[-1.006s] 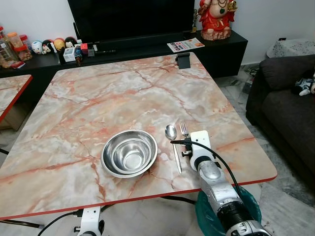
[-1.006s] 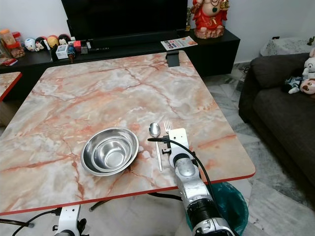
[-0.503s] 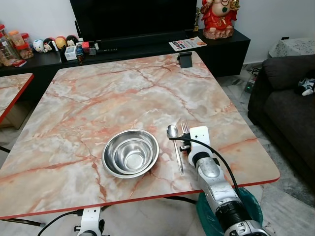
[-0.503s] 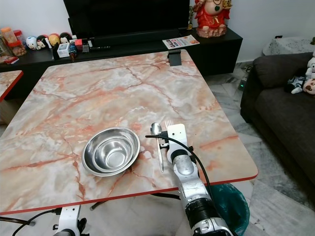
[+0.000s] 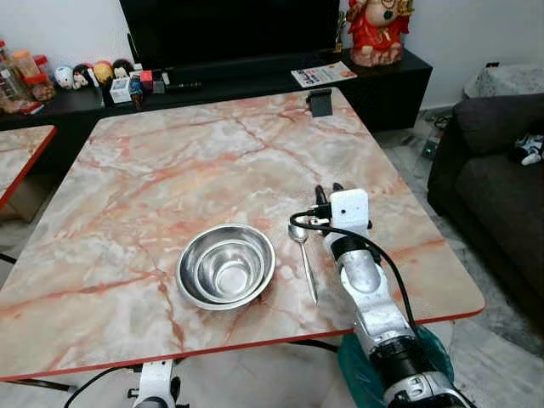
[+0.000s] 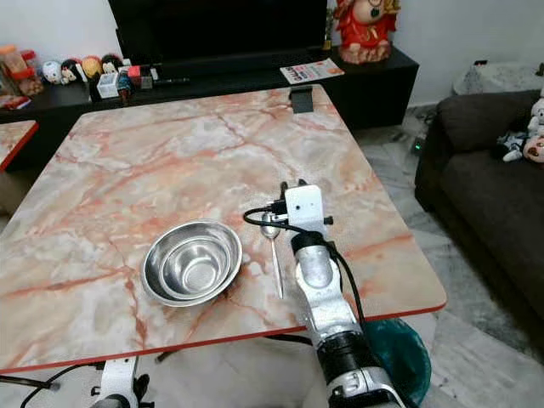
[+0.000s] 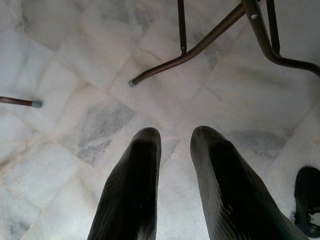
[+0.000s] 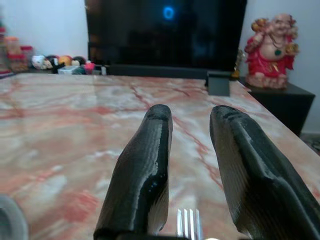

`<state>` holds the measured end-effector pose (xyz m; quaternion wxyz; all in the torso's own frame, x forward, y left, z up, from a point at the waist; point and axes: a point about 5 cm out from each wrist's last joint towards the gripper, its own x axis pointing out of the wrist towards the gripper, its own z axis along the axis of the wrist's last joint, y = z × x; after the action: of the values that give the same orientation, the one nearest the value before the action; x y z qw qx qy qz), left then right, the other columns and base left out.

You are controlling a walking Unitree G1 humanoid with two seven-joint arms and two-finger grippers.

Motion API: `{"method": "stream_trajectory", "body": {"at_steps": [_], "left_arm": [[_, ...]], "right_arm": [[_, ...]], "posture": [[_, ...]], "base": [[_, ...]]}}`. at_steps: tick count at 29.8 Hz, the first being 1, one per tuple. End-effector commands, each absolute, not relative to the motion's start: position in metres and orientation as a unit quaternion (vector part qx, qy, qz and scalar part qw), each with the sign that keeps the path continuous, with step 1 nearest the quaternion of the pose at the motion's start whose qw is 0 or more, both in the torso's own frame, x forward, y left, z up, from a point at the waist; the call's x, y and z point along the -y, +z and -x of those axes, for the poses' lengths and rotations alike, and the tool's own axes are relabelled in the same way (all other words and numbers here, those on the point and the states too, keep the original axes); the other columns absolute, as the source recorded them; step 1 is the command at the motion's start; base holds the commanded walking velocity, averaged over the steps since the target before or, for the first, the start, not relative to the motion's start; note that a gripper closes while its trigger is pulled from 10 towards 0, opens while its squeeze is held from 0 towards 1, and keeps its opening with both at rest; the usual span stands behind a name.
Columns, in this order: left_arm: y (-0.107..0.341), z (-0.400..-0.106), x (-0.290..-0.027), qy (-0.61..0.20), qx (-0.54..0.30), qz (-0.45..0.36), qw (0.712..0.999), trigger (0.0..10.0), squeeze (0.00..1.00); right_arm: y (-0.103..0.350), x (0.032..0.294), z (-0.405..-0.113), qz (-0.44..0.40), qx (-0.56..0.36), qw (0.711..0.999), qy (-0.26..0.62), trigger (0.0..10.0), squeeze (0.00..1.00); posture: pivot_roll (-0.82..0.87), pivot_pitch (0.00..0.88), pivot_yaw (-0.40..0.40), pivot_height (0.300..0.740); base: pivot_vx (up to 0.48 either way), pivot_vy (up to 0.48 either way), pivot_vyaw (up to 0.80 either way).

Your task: Setting the table

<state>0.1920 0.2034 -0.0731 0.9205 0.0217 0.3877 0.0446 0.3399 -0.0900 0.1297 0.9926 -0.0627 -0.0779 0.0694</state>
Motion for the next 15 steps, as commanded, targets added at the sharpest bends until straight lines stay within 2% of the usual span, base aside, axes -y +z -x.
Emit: {"method": "stream_trajectory", "body": {"at_steps": [1,15], "left_arm": [[-0.0746,-0.1866,-0.2079,0.057,-0.388,-0.014,0.92,10.0,0.0],[-0.0744,-0.1868,-0.209,0.061,-0.387,-0.012,0.92,10.0,0.0]], "right_arm": [[0.1418,0.0795,-0.3426,0.061,0.101,0.989,0.086,10.0,0.0],[0.1464,0.0716,-0.3431,0.048,0.113,0.987,0.106,10.0,0.0]], "posture": [[-0.03,0.0,0.096,0.74],[-0.02,0.0,0.091,0.74]], "base": [[0.0,0.0,0.0],[0.0,0.474,0.0]]}}
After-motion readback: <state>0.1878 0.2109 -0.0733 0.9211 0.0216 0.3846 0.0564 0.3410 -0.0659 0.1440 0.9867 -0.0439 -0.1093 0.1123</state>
